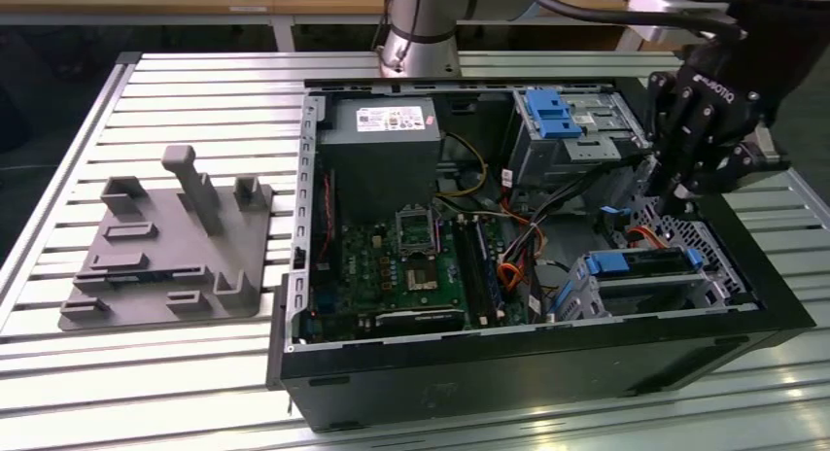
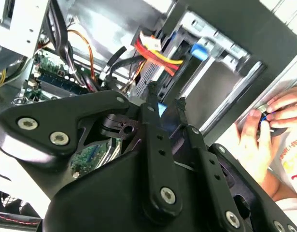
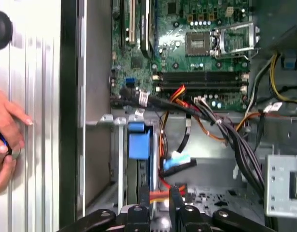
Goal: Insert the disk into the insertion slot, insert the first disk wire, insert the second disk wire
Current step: 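Insert the second disk wire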
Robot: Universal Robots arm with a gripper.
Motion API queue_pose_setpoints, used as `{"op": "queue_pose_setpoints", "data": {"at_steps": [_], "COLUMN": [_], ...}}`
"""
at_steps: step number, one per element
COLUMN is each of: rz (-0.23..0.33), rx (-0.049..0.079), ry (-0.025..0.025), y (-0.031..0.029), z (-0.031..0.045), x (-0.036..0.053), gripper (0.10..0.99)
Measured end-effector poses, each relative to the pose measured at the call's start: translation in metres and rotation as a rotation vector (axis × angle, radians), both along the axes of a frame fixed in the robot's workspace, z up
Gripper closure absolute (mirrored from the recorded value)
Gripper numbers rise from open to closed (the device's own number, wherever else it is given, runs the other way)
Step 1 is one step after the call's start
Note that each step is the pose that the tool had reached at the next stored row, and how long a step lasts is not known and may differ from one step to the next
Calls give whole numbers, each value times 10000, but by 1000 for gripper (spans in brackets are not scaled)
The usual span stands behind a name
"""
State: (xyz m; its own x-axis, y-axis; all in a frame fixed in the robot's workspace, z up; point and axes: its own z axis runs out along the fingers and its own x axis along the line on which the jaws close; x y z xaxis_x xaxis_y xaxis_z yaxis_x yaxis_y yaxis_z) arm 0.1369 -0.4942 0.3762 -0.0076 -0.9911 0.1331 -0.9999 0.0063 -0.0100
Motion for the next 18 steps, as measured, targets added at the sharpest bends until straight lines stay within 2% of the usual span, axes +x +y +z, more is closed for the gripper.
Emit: {"op": "queue_pose_setpoints", "data": {"at_steps": [3,4,8,9,10,12,18], "rz": [-1,0,4,4,5,6,45], "rx": [-3,-16,-186,-224,-249,-296,-735], "ry": [-152,-217,-575,-638,-663,-675,-676], "y": [15,17,32,49,69,113,199], "z": [-16,-18,-27,-30,-32,-36,-72], "x": [-106,-131,-178,-194,-215,-264,-398], "gripper": [784,784,784,784,784,784,784]}}
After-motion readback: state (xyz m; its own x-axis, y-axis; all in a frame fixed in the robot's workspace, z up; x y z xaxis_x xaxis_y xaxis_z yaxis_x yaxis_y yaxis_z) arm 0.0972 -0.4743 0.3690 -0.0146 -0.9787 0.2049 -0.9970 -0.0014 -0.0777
